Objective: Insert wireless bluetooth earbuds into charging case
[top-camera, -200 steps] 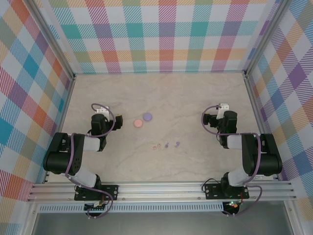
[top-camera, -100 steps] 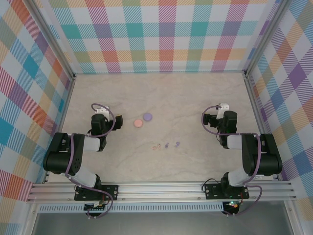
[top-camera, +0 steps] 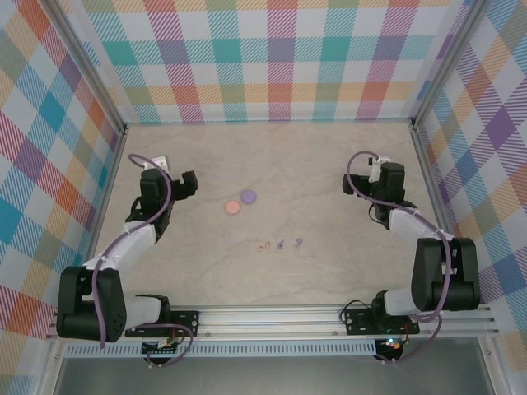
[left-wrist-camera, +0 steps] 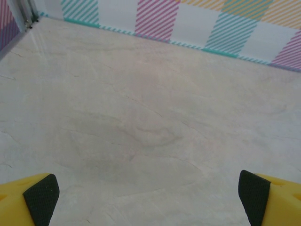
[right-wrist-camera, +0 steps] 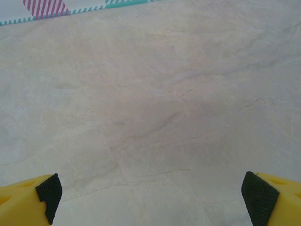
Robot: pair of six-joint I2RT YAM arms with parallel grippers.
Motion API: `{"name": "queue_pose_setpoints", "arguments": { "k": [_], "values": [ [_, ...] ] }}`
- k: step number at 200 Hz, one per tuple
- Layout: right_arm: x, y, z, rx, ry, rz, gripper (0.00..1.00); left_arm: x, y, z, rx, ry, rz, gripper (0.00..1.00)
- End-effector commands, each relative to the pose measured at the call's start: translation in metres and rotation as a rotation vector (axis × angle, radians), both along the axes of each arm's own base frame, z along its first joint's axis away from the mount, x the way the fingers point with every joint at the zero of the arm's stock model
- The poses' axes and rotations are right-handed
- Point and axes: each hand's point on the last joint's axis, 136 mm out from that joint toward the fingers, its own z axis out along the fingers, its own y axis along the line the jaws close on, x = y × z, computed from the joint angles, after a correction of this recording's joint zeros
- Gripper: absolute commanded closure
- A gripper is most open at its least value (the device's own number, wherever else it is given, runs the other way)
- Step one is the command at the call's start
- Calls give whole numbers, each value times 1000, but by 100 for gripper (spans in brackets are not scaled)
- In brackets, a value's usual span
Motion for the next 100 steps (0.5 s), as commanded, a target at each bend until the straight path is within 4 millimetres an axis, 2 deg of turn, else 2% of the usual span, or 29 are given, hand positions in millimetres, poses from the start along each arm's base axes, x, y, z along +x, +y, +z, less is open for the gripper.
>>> {"name": "queue_pose_setpoints", "arguments": {
  "k": [1, 42, 75, 100],
  "values": [
    [-21, 6, -8, 59, 176, 3, 0, -25, -10, -16, -91, 205, -36, 0],
    [-29, 23, 4, 186, 269, 22, 0, -43, -36, -26, -194, 425, -48, 0],
    [-34, 40, 13, 288, 290, 69, 0, -41, -80, -32, -185, 526, -165, 0],
    [-41, 47, 20, 319, 293, 100, 0, -34, -112, -38, -120, 574, -265, 5]
  ]
}}
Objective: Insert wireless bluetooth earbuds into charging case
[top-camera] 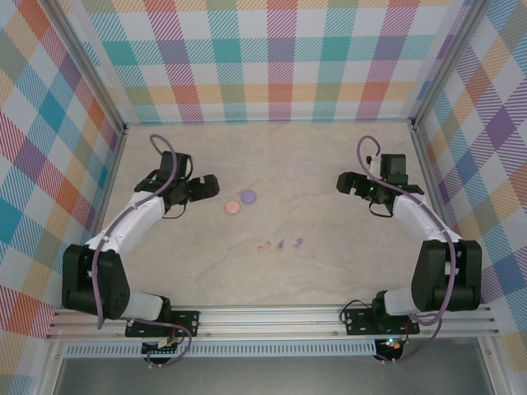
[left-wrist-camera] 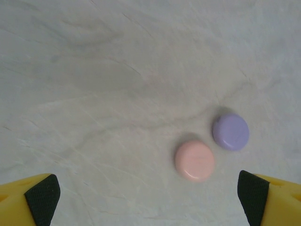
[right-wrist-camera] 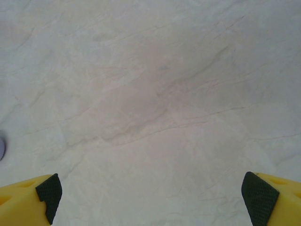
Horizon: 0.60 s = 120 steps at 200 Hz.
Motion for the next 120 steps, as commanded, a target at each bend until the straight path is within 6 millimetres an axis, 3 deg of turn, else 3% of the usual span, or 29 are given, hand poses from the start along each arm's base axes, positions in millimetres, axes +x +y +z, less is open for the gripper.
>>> {"name": "queue_pose_setpoints", "arguments": {
  "k": [1, 40, 77, 120],
  "values": [
    [-11, 13, 17, 91, 16, 32, 0, -7, -29, -5, 12, 88, -103, 5],
    [-22, 17, 21, 106, 22, 48, 0, 3, -74, -23, 148, 180, -307, 13],
    [-28, 16, 19, 105, 33, 40, 0, 20, -99, -44, 270, 227, -413, 13],
    [-30, 12, 13, 89, 54, 21, 0, 34, -121, -67, 294, 289, -518, 17]
  ]
}}
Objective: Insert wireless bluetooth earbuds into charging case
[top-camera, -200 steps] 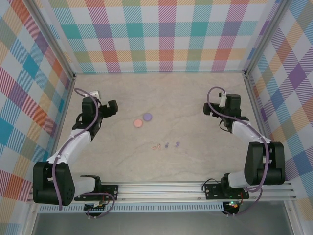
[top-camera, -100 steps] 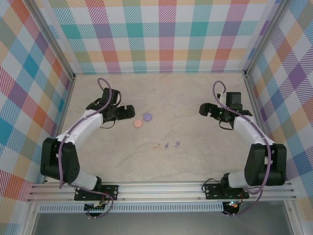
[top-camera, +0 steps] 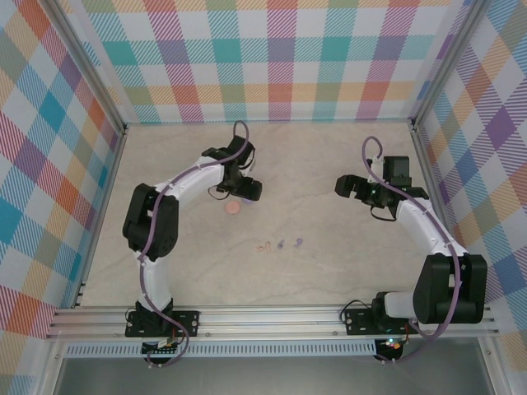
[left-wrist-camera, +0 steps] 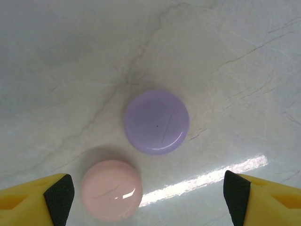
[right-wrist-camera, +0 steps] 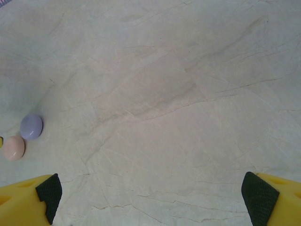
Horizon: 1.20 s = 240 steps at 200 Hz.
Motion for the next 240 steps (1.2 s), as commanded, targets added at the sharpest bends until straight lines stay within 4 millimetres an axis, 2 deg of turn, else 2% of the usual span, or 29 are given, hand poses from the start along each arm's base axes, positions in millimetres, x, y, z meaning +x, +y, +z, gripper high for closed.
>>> {"name": "queue_pose_setpoints", "arguments": {
  "k": [1, 65, 126, 156, 190, 240],
  "values": [
    [-7, -1, -2, 12, 27, -17, 0, -2, -2, -5, 43, 51, -76, 17],
    [-7, -5, -8, -5, 60, -36, 0, 11, -16, -37, 44, 120, -100, 23],
    [-7, -9, -16, -23, 94, -56, 0, 12, -21, -54, 39, 164, -102, 30],
    [-7, -10, -19, -24, 101, -59, 0, 12, -22, -57, 30, 174, -80, 36],
    [-7, -11, -21, -27, 108, -62, 0, 12, -30, -56, -16, 187, -46, 47],
    [-8, -10, -28, -25, 128, -64, 0, 10, -53, -50, -65, 177, 46, 49]
  ]
}}
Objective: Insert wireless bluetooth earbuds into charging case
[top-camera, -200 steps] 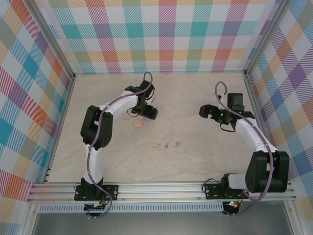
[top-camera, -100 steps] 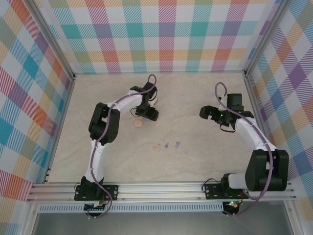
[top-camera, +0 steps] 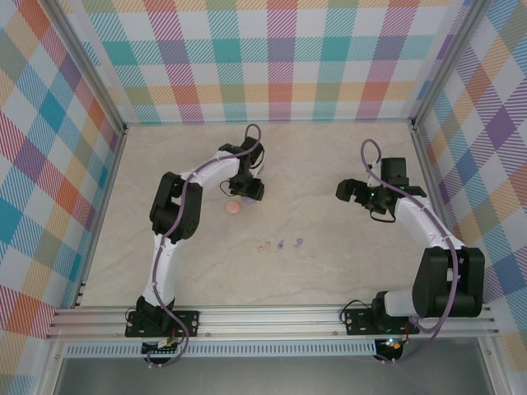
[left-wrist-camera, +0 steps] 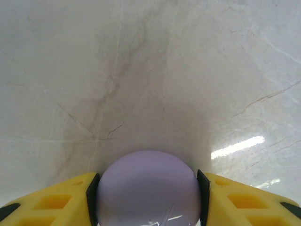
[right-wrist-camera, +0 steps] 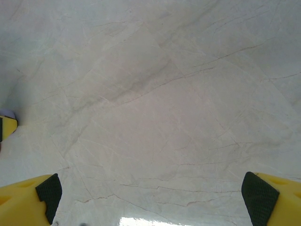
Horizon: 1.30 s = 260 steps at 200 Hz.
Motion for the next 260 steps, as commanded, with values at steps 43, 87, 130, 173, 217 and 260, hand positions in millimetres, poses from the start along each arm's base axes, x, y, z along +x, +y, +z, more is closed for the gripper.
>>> {"name": "queue_pose_setpoints", "arguments": {
  "k": [43, 87, 130, 173, 217, 260],
  "values": [
    [0, 0, -12, 20, 51, -16, 0, -15, -59, 3, -37, 16, 133, 48],
    [-1, 2, -19, 28, 74, -7, 0, -24, -89, -3, -28, 15, 141, 48],
    [-1, 6, -26, 47, 99, 2, 0, -29, -96, -8, -33, 32, 127, 42],
    [2, 20, -25, 127, 102, 46, 0, -26, -107, 18, -125, 16, 64, 23],
    [5, 49, -27, 172, 132, 123, 0, -2, -91, 49, -252, 14, 94, 29],
    [8, 100, -34, 171, 175, 239, 5, 20, -60, 47, -305, 40, 150, 43]
  ]
}}
